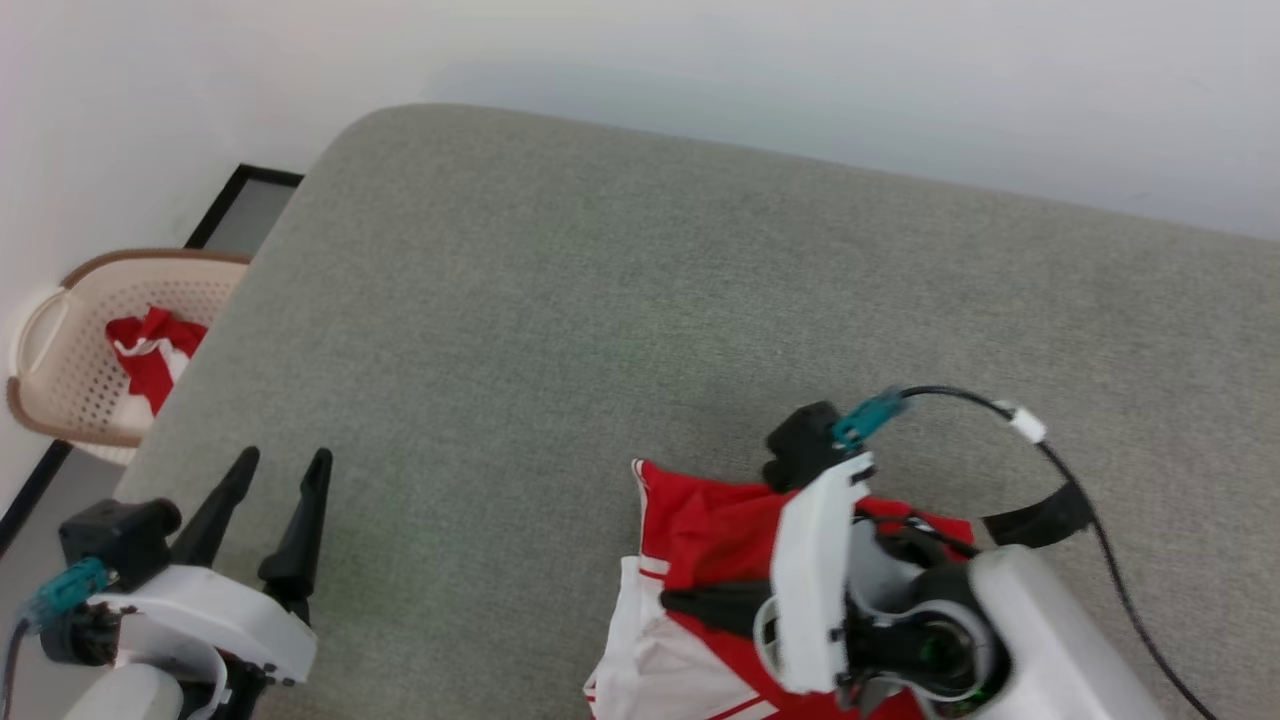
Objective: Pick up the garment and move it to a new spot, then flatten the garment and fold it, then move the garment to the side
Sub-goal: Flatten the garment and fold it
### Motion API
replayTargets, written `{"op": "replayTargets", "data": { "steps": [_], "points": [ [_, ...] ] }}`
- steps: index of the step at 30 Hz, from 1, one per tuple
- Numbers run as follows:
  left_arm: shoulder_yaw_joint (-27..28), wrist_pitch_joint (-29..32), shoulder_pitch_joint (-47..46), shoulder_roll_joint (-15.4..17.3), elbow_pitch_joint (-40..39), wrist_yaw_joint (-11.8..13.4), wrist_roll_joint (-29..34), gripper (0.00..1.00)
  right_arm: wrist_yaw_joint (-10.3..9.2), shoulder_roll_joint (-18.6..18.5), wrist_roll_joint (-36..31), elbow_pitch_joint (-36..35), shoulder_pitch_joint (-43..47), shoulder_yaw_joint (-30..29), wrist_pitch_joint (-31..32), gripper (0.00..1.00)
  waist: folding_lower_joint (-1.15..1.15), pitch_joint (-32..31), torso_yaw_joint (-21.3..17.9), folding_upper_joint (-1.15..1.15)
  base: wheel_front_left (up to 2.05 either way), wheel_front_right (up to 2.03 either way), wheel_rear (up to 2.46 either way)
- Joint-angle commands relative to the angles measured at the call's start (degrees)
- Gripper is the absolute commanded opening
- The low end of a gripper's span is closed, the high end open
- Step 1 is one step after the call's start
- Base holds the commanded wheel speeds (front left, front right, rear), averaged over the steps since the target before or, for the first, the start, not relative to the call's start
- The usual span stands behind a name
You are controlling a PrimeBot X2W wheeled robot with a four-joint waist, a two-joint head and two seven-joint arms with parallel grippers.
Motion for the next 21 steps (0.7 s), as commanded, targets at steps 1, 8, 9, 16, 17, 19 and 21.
{"op": "replayTargets", "data": {
  "steps": [1, 8, 9, 16, 17, 19, 21],
  "points": [
    [-0.18, -0.08, -0.91, -0.43, 0.42, -0.32, 0.48, 1.00, -0.08, 0.38, 0.68, 2.04, -1.43, 2.56, -2.05, 0.00, 0.00, 0.66, 0.85, 0.00, 0.00, 0.00, 0.00],
    [-0.71, -0.32, -2.32, -1.31, 2.04, -0.95, 0.83, 1.00, -0.08, 0.42, -0.71, 10.83, -5.41, 10.47, -9.77, 0.00, 0.00, 1.14, 1.43, 0.00, 0.00, 0.00, 0.00],
    [-0.73, -0.34, -2.45, -1.41, 2.27, -1.02, 0.87, 1.00, -0.08, 0.28, -0.93, 12.01, -5.96, 11.49, -10.72, 0.20, 0.00, 1.12, 1.41, 0.00, 0.00, 0.00, 0.00],
    [-0.08, -0.62, -2.11, -1.45, 3.35, -1.43, 0.61, 1.00, -0.08, -1.48, 0.71, 14.51, -9.25, 15.89, -15.37, 1.00, 0.00, 0.78, 0.52, 0.00, 0.00, 0.00, 0.00],
    [0.08, -0.59, -1.97, -1.39, 3.42, -1.47, 0.56, 1.00, -0.08, -2.07, 1.08, 14.39, -9.58, 16.35, -16.02, 1.00, 0.00, 0.66, 0.28, 0.00, 0.00, 0.00, 0.00],
    [0.43, -0.63, -1.57, -1.15, 3.50, -1.33, 0.48, 1.00, -0.08, -3.52, 1.68, 13.62, -10.36, 17.30, -17.41, 1.00, 0.00, 0.43, -0.25, 0.00, 0.00, 0.00, 0.00],
    [0.78, -0.72, -1.26, -0.98, 3.42, -1.16, 0.40, 1.00, -0.08, -5.00, 2.56, 12.34, -10.71, 17.63, -18.92, 1.00, 0.00, 0.13, -0.86, 0.00, 0.00, 0.00, 0.00]
  ]
}}
